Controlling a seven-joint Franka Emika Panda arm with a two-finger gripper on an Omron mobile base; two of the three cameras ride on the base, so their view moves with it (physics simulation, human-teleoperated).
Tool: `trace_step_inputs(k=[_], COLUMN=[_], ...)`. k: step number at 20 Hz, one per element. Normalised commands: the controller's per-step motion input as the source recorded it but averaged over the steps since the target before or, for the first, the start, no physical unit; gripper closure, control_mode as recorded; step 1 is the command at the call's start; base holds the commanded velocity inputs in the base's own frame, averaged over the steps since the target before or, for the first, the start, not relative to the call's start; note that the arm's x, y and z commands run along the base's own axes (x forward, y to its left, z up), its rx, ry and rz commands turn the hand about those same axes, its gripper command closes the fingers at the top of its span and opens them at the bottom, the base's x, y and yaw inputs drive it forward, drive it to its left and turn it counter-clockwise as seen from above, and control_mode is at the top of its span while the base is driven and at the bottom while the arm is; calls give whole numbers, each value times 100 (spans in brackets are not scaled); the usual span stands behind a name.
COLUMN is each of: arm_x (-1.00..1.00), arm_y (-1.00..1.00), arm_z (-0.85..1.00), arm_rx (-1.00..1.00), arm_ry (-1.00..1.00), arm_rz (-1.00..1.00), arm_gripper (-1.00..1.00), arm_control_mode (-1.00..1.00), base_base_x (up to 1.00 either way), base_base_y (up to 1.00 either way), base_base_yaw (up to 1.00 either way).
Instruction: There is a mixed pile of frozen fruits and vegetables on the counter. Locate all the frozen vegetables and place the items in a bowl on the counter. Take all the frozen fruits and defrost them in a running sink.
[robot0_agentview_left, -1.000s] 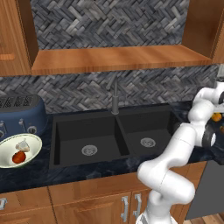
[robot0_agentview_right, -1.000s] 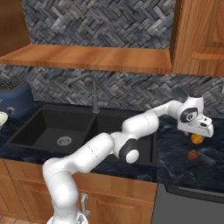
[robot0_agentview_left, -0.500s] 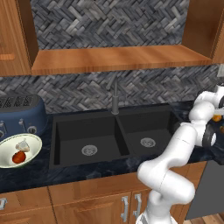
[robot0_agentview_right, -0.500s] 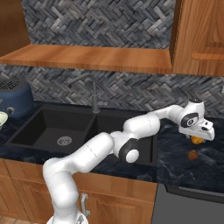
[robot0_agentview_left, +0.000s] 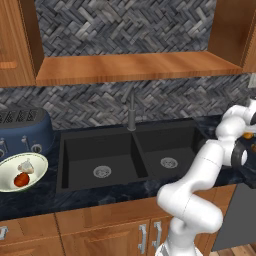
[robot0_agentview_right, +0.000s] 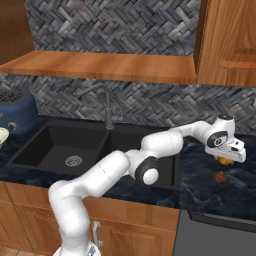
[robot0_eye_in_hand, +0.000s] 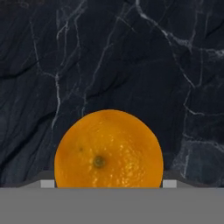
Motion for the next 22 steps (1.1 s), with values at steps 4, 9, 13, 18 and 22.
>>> trace_step_inputs(k=[4, 9, 13, 18, 22], arm_x=[0, 0, 0, 0, -1], arm_y=[3, 12, 25, 35, 34], arm_z=[17, 27, 7, -10, -3], arm_rx=[0, -6, -7, -8, -10], arm_ry=[-6, -13, -7, -7, -14], arm_rz=[0, 0, 0, 0, 0], arm_gripper=[100, 100, 100, 100, 100], arm_control_mode=[-100, -100, -100, -100, -100], base_base_x=[0, 0, 0, 0, 0], base_base_y=[0, 0, 0, 0, 0], base_base_yaw=[0, 0, 0, 0, 0])
